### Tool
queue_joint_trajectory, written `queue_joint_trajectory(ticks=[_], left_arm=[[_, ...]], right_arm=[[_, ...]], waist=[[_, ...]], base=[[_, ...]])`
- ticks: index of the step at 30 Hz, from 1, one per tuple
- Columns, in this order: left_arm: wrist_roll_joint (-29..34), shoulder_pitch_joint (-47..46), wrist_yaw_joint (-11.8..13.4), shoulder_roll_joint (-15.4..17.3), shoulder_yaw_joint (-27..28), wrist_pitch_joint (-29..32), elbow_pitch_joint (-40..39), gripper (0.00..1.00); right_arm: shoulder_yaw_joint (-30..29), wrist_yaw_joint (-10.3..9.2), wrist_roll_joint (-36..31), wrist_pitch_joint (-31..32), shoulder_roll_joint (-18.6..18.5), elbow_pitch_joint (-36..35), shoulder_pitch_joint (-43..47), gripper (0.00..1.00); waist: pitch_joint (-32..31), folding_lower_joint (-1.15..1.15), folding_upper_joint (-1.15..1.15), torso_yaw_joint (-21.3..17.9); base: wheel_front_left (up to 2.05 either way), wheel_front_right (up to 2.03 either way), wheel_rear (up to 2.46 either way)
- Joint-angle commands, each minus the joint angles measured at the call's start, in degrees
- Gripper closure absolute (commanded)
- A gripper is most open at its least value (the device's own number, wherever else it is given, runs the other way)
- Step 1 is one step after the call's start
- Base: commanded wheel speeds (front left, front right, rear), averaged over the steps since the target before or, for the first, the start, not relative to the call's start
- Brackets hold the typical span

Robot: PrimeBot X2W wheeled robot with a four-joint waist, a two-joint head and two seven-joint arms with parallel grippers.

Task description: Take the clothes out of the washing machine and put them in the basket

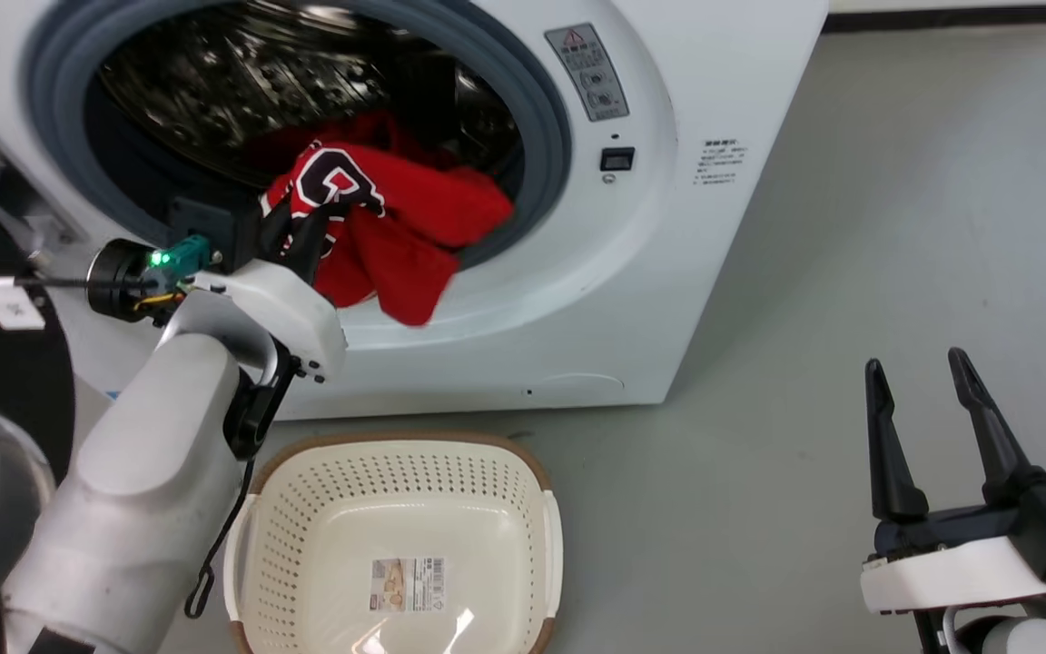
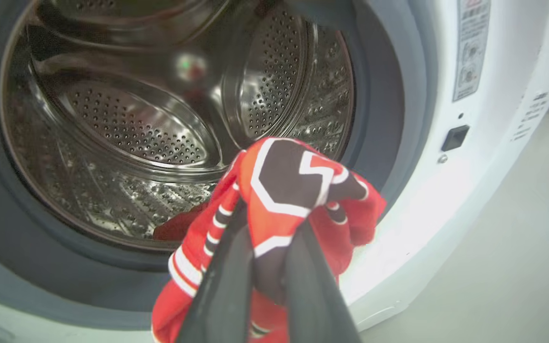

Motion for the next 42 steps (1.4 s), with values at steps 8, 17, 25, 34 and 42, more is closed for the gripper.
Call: queue_joint_trajectory(ticks=[8,17,25,34,42], left_arm=[[-0.22,9.66,5.74,5.09,1.75,0.37,-18.78,1.00],[0.31,19.60,13.08,12.51,4.23,4.05,-40.69,1.00],[1.08,24.80,17.48,16.18,5.99,5.82,-52.71,1.00],[1.29,29.90,19.24,17.45,4.48,7.03,-57.90,1.00],[-0.55,34.82,18.28,15.59,1.10,6.41,-54.28,1.00]], right_arm=[[0.28,-0.04,-0.30,-0.14,0.02,0.36,2.83,0.00],[0.29,-0.04,-0.22,-0.14,0.01,0.71,4.07,0.00],[0.24,-0.04,0.09,-0.14,0.01,1.29,4.34,0.00],[0.19,-0.04,0.10,-0.14,0.01,1.19,3.61,0.00],[-0.61,-0.04,0.07,-0.14,0.01,0.79,1.32,0.00]], waist=[[-4.64,0.01,0.00,2.73],[-5.96,0.01,0.00,3.05],[-6.50,0.01,0.00,3.37],[-5.36,0.01,0.00,3.10],[-0.50,0.01,0.00,3.11]], base=[[0.00,0.00,0.00],[0.00,0.00,0.00],[0.00,0.00,0.00],[0.00,0.00,0.00],[0.00,0.00,0.00]])
